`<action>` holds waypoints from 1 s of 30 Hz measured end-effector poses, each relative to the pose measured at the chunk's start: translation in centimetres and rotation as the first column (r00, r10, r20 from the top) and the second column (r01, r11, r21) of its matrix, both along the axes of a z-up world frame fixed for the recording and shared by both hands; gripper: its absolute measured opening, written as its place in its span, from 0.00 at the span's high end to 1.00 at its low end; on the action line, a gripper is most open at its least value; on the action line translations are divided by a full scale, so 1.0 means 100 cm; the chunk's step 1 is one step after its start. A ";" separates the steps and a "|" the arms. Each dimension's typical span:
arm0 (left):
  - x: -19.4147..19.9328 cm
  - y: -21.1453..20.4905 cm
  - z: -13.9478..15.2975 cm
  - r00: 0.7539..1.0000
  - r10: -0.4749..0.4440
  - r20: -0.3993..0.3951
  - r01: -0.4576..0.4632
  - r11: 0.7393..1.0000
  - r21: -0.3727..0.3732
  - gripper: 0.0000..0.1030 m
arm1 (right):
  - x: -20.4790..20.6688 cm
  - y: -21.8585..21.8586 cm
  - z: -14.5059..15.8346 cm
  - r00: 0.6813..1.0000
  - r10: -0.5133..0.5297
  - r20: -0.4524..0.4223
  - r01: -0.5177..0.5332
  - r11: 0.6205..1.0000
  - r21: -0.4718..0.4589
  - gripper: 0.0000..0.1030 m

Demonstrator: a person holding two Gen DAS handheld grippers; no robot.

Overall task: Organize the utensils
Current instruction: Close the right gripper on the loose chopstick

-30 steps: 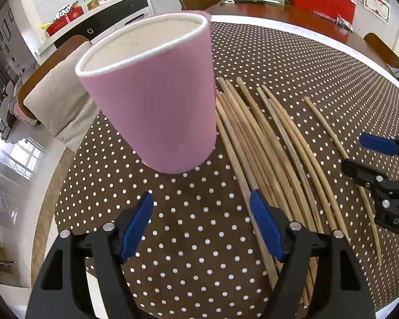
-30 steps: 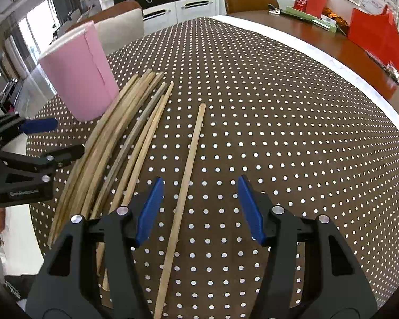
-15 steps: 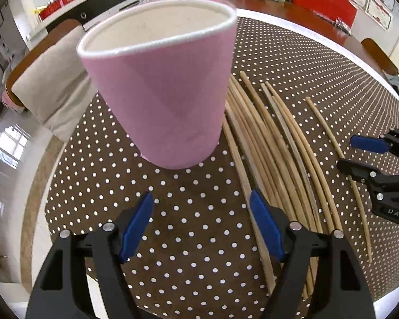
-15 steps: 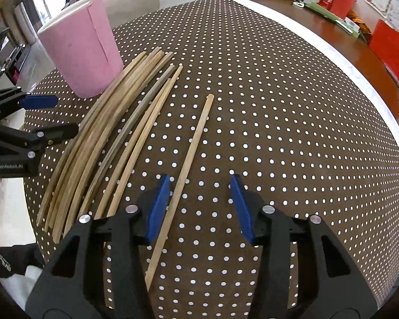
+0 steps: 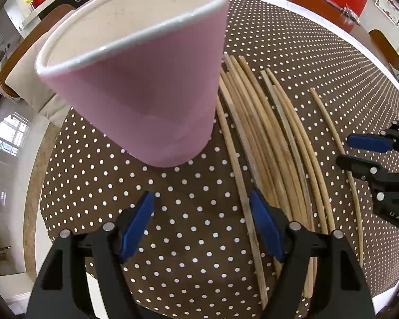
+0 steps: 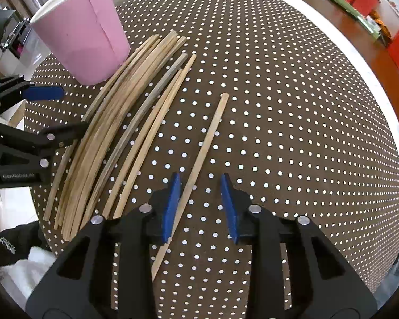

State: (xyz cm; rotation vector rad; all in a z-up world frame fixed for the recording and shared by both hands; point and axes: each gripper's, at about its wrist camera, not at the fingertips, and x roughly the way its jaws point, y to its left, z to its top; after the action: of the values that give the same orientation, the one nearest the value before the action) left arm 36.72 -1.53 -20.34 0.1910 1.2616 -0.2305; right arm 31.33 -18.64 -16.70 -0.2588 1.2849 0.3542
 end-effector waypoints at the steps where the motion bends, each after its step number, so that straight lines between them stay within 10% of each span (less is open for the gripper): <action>1: 0.000 0.000 0.001 1.000 0.007 0.003 -0.007 1.000 -0.001 0.30 | 0.004 0.000 0.000 1.000 0.002 -0.009 -0.002 1.000 -0.005 0.79; 8: -0.024 -0.002 0.001 0.998 0.028 0.049 -0.027 0.999 -0.022 0.49 | 0.025 0.005 0.000 0.997 0.030 -0.064 -0.032 0.999 -0.021 0.90; 15: -0.032 0.003 0.003 0.999 0.038 0.035 -0.035 0.996 -0.082 0.94 | 0.015 0.000 -0.003 0.998 0.031 -0.058 -0.029 0.999 0.038 0.94; 21: -0.036 0.026 0.004 0.999 0.046 -0.009 -0.046 0.974 -0.221 0.95 | -0.004 -0.024 -0.003 1.000 0.000 -0.031 0.003 0.995 0.096 0.94; 30: -0.074 0.035 0.031 0.989 0.045 0.138 -0.006 0.963 -0.268 0.95 | -0.034 -0.073 0.012 0.991 -0.084 0.101 0.055 0.964 0.259 0.94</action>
State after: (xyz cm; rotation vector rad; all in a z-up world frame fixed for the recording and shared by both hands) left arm 29.30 2.01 -17.26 -0.0406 1.0776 -0.3561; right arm 27.95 -25.97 -15.47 -0.0139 1.1226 0.4352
